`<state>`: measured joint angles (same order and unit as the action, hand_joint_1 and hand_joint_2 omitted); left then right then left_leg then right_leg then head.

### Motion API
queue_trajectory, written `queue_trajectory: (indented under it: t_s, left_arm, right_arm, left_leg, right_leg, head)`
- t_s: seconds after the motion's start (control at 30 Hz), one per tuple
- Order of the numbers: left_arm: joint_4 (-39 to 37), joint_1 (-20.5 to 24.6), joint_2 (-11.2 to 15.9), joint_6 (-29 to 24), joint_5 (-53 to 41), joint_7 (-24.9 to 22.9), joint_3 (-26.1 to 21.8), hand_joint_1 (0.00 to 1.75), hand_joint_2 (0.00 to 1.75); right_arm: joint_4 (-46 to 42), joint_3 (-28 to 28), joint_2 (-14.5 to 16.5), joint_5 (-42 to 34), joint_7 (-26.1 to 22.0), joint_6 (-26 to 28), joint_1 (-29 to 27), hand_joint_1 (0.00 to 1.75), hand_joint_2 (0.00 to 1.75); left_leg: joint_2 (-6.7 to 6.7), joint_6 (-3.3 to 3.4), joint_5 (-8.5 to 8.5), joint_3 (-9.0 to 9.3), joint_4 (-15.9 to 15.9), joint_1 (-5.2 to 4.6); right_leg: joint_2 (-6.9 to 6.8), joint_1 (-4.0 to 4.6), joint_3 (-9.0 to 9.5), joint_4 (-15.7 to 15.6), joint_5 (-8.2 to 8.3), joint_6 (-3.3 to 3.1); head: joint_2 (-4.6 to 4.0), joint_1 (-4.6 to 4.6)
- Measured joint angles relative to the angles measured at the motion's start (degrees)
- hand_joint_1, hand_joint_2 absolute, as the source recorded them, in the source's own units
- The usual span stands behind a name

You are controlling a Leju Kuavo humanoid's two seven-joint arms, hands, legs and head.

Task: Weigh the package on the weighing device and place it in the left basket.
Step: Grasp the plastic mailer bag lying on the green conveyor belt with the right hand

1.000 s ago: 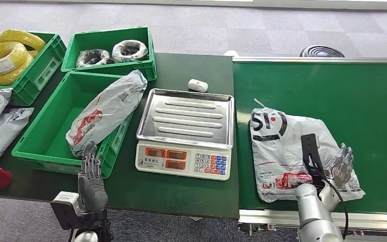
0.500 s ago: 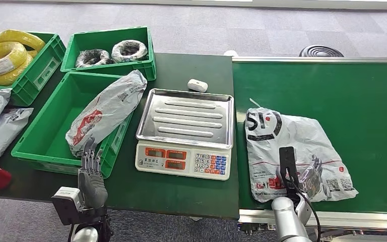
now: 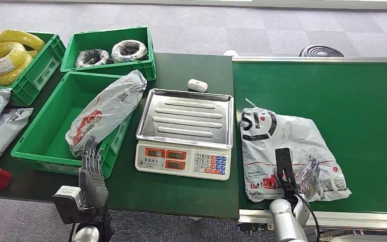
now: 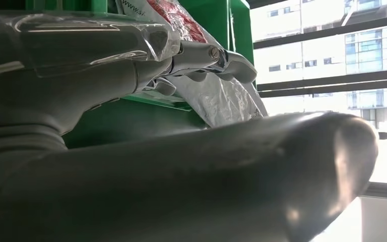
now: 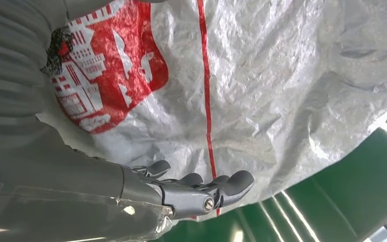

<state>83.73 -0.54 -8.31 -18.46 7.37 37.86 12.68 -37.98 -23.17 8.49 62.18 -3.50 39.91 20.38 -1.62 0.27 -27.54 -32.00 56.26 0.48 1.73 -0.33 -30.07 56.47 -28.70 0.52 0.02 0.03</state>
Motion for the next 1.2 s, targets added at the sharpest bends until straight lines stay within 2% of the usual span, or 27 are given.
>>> queue_trajectory:
  t_s: [0.27,0.43,0.67,0.73,0.9,1.2]
  left_arm:
    - [-0.02,-0.49,-0.07,0.23,-0.13,0.52,-0.15,0.00,0.00]
    - [-0.02,-0.59,-0.08,0.23,-0.09,0.73,-0.10,0.00,0.00]
    - [-0.02,-0.64,-0.08,0.23,-0.08,0.74,-0.09,0.00,0.00]
    - [-0.02,-0.74,-0.08,0.22,-0.07,0.74,-0.09,0.00,0.00]
    - [-0.02,-1.29,0.03,0.16,-0.07,0.75,-0.01,0.00,0.00]
    - [0.01,-1.79,0.55,-1.03,0.68,1.15,0.01,0.00,0.00]
  right_arm:
    - [-2.11,-0.26,-1.75,-1.48,0.60,-0.13,0.20,0.00,1.75]
    - [-1.70,-0.50,-2.88,-0.92,2.91,-0.13,1.19,0.00,1.75]
    - [-1.54,-0.54,-3.11,-0.64,3.36,-0.13,1.43,0.00,1.75]
    - [-1.17,-0.58,-3.93,-0.01,4.65,-0.78,2.15,0.00,1.75]
    - [4.56,-0.93,-9.21,1.49,8.85,-4.80,7.35,0.00,1.75]
    - [8.22,-1.01,-9.45,2.00,5.91,-3.04,9.99,0.00,1.75]
  left_leg:
    - [-0.01,0.00,0.00,0.00,0.00,-0.01]
    - [0.00,0.00,0.00,0.00,0.00,-0.01]
    - [-0.01,0.00,0.00,0.00,0.00,-0.01]
    - [-0.01,0.00,0.00,0.00,0.00,-0.01]
    - [0.00,0.00,0.00,0.00,0.01,-0.01]
    - [-0.01,0.00,0.00,-0.01,0.00,-0.01]
  right_leg:
    - [0.00,-0.01,0.02,0.00,0.00,0.00]
    - [0.00,-0.01,0.01,0.00,0.01,0.00]
    - [0.00,-0.01,0.01,0.00,0.01,0.00]
    - [0.00,-0.01,0.01,0.00,0.01,0.00]
    - [0.00,-0.01,0.01,0.00,0.01,0.01]
    - [0.00,0.01,0.01,0.00,0.01,0.01]
  head:
    - [-0.01,0.01]
    - [0.00,0.00]
    - [0.00,0.01]
    - [0.00,0.01]
    - [0.00,0.02]
    - [-0.01,0.01]
